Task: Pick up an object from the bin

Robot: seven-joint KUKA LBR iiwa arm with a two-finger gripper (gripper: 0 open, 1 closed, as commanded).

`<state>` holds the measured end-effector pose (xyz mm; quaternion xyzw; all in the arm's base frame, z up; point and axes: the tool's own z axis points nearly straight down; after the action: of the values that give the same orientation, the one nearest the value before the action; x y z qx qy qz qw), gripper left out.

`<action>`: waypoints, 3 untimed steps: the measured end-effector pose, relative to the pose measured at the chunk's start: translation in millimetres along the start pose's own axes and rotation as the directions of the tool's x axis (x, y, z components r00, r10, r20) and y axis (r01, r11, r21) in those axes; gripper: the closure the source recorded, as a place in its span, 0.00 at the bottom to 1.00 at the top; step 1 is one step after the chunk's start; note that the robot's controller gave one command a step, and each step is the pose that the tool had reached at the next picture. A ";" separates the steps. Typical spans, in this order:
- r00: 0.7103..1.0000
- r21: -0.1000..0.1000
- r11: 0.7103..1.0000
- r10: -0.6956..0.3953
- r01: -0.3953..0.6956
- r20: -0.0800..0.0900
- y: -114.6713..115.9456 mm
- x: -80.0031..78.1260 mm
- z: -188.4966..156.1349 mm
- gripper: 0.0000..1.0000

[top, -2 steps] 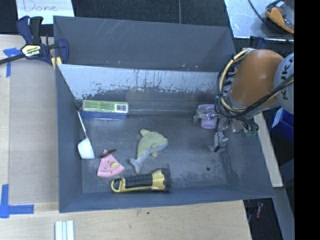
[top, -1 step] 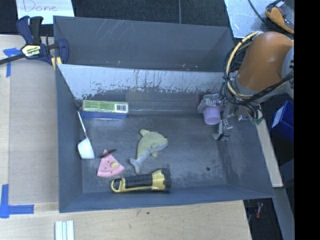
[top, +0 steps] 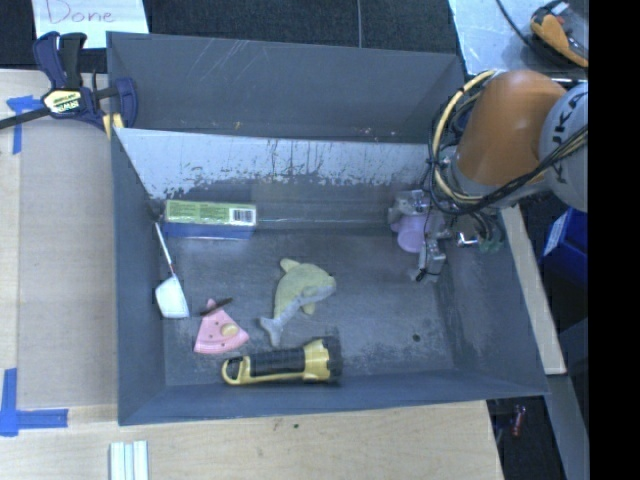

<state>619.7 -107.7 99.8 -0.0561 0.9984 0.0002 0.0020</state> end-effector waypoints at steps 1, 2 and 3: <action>0.997 0.003 0.997 0.073 -0.073 0.007 -2.2 22.7 29.1 0.00; 0.985 -0.006 0.985 -0.174 0.174 0.014 -41.9 -4.8 28.3 1.00; 0.985 -0.006 0.985 -0.173 0.173 0.014 -41.9 -4.7 28.3 1.00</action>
Offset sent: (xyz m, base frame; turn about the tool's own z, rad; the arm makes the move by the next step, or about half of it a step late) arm 0.0070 -0.0472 -0.0298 -0.1751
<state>629.2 -148.9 71.6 -0.1428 0.9897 0.0041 0.0087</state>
